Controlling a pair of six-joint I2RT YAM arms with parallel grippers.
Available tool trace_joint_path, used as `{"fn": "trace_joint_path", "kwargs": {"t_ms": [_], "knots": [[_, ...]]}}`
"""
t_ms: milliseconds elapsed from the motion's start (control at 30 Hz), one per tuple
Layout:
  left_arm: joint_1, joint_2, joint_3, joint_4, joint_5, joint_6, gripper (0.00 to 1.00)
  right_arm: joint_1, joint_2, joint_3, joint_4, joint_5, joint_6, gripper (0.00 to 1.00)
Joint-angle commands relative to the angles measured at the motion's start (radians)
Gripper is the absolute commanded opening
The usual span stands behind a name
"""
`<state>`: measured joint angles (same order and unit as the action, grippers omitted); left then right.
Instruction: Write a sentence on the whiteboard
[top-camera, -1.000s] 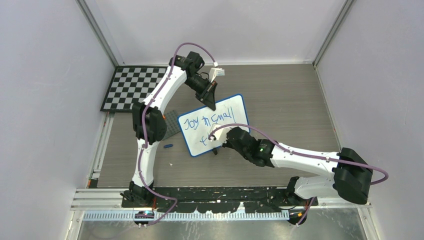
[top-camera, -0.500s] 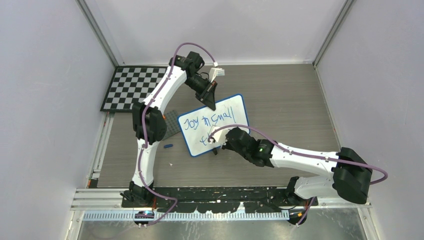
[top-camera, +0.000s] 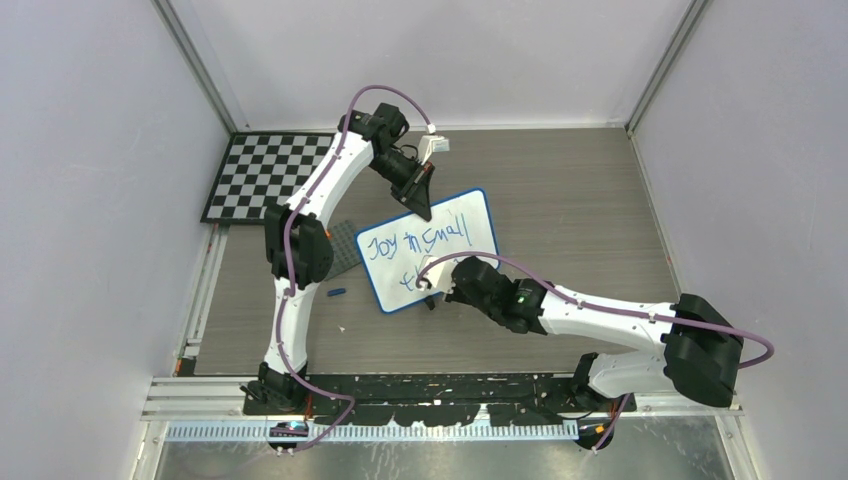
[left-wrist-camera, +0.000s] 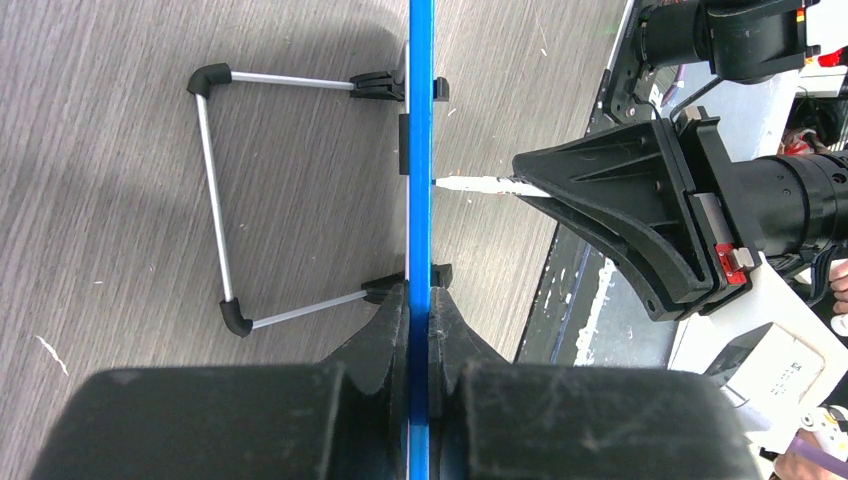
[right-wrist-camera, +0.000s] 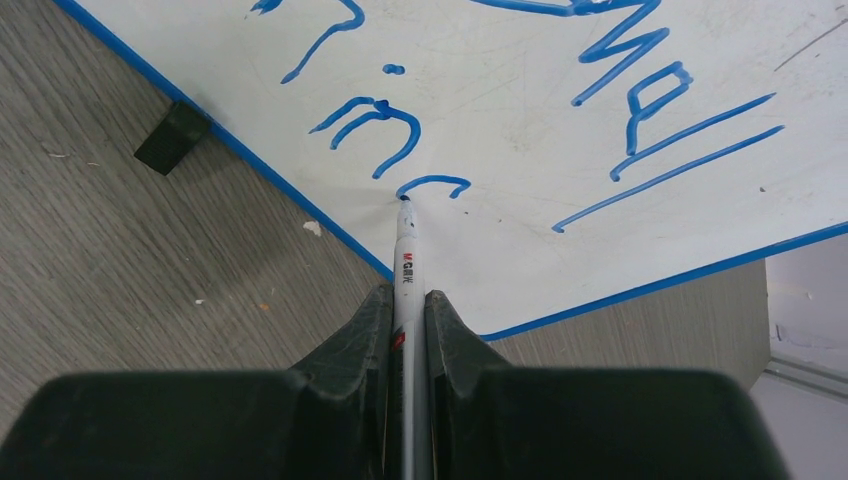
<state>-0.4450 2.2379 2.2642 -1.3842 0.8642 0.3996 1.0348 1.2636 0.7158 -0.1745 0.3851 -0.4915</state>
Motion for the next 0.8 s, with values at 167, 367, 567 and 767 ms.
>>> {"fn": "trace_joint_path", "kwargs": {"t_ms": [167, 367, 567, 767], "knots": [[-0.065, 0.054, -0.034, -0.068, -0.070, 0.002, 0.00, -0.014, -0.033, 0.008, 0.088, 0.086, -0.012, 0.00], [-0.066, 0.056, -0.031, -0.068, -0.069, -0.001, 0.00, -0.020, -0.035, 0.008, 0.105, 0.102, -0.018, 0.00], [-0.066, 0.058, -0.029, -0.068, -0.070, -0.001, 0.00, -0.022, -0.038, 0.007, 0.113, 0.103, -0.023, 0.00], [-0.066, 0.058, -0.031, -0.069, -0.068, 0.001, 0.00, -0.022, -0.018, -0.006, 0.067, 0.065, -0.010, 0.00]]}}
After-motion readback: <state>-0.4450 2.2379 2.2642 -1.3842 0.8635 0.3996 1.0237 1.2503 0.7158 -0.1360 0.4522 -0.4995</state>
